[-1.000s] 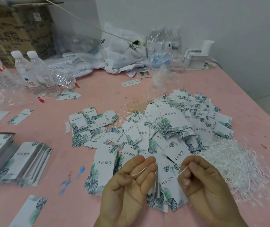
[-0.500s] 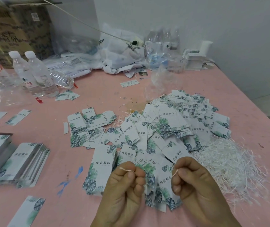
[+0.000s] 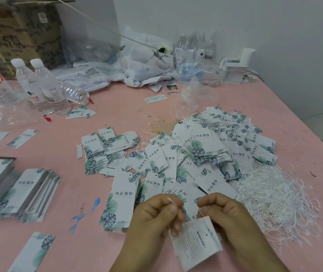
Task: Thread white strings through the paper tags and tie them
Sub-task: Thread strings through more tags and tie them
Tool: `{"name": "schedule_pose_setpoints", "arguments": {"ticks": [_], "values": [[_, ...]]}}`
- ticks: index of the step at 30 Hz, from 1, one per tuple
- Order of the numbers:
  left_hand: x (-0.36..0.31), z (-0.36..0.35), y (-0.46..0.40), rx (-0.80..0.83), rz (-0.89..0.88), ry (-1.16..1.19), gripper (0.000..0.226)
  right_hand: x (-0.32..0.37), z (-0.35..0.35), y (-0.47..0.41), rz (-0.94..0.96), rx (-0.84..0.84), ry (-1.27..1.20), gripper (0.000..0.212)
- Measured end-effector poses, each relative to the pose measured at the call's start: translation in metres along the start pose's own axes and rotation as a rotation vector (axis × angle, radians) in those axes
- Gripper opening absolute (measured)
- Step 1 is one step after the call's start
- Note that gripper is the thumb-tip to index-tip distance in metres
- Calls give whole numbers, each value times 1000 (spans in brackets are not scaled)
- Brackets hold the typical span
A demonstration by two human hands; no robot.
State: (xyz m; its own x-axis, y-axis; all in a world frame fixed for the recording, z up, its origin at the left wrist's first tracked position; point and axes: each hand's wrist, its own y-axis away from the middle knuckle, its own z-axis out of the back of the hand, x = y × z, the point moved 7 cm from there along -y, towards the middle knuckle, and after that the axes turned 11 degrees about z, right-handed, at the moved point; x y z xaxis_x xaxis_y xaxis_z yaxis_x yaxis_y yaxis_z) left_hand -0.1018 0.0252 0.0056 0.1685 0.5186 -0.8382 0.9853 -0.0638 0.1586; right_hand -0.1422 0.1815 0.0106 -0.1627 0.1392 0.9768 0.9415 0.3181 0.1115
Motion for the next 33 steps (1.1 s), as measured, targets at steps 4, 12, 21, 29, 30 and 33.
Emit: {"name": "schedule_pose_setpoints", "arguments": {"ticks": [4, 12, 21, 29, 30, 33], "values": [[3, -4, 1, -167, -24, -189, 6, 8, 4, 2, 22, -13, 66, 13], [4, 1, 8, -297, -145, -426, 21, 25, 19, 5, 213, -97, 511, 29], [3, -7, 11, -295, -270, -609, 8, 5, -3, 4, 94, -15, 74, 28], [-1, -8, 13, -326, -265, -585, 9, 13, -7, 8, 203, -59, 180, 33], [0, -8, 13, -326, -258, -581, 9, 14, -8, 8, 211, -60, 201, 33], [0, -7, 13, -326, -222, -568, 6, 16, -9, 10, 211, -60, 231, 34]]}}
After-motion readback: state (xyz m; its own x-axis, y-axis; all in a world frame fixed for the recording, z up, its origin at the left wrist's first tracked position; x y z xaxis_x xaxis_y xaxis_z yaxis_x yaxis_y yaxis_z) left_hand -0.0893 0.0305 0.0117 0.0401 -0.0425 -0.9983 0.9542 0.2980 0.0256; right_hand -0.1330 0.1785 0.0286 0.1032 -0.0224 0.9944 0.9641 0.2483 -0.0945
